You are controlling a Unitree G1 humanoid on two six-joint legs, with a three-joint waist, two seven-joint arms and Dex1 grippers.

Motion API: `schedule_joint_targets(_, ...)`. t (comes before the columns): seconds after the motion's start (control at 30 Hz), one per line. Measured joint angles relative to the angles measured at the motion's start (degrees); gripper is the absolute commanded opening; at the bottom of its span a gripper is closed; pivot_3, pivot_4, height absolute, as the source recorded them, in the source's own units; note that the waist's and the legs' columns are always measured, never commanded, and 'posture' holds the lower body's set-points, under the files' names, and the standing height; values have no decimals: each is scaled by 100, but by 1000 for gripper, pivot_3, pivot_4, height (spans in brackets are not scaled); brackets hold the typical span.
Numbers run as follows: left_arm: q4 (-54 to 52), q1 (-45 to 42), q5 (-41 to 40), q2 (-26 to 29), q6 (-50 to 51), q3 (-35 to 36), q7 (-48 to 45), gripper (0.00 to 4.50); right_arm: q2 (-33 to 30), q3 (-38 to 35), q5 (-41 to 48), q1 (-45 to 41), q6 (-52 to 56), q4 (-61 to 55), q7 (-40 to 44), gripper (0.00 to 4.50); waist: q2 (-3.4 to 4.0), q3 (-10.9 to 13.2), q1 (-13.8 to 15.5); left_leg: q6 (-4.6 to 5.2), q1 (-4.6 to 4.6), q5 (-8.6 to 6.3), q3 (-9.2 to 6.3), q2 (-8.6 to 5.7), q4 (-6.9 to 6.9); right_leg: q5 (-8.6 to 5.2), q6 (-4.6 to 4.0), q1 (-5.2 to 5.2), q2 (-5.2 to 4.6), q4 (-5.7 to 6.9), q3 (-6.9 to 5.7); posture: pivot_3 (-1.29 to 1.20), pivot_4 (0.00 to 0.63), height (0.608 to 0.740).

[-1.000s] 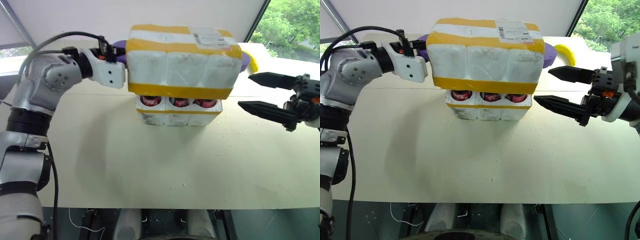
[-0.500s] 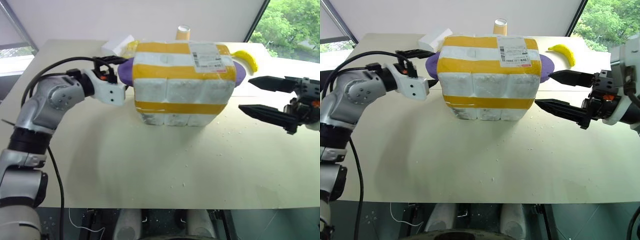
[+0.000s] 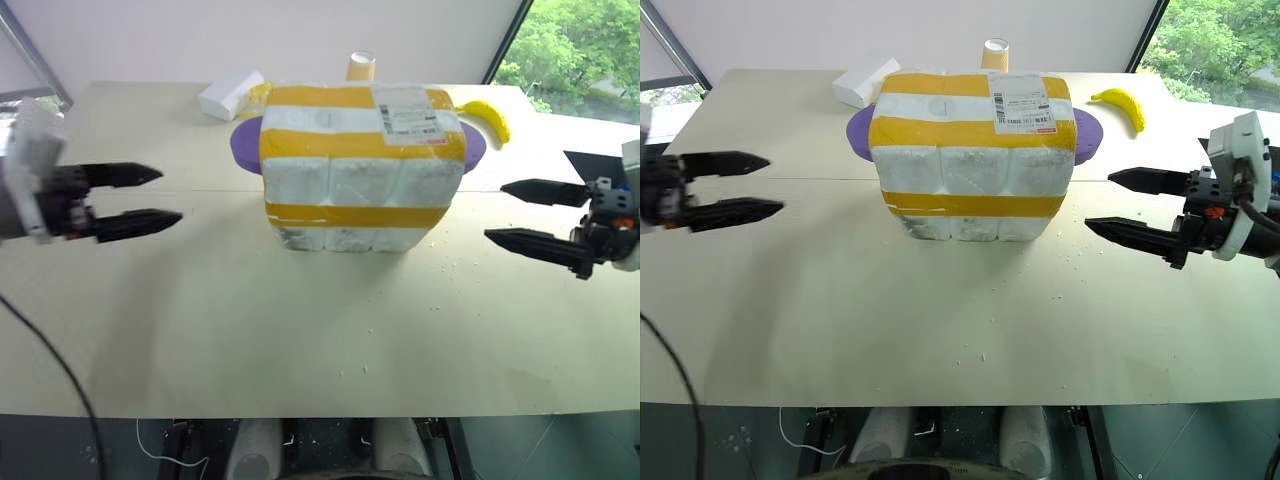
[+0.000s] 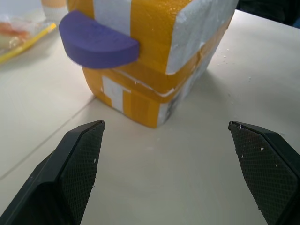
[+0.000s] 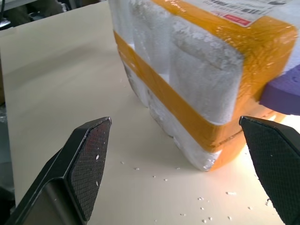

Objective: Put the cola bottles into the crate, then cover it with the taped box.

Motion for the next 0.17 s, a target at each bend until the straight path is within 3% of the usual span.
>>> schedule_joint_targets(0.17,206,0,-33,-2,65,20,121,4437,0,157,-92,-110,-75,164,122,4500,-1,0,41,0,-3,-1,-1,0,0,1,-2,-2,-1,-5,0,0,150,740)
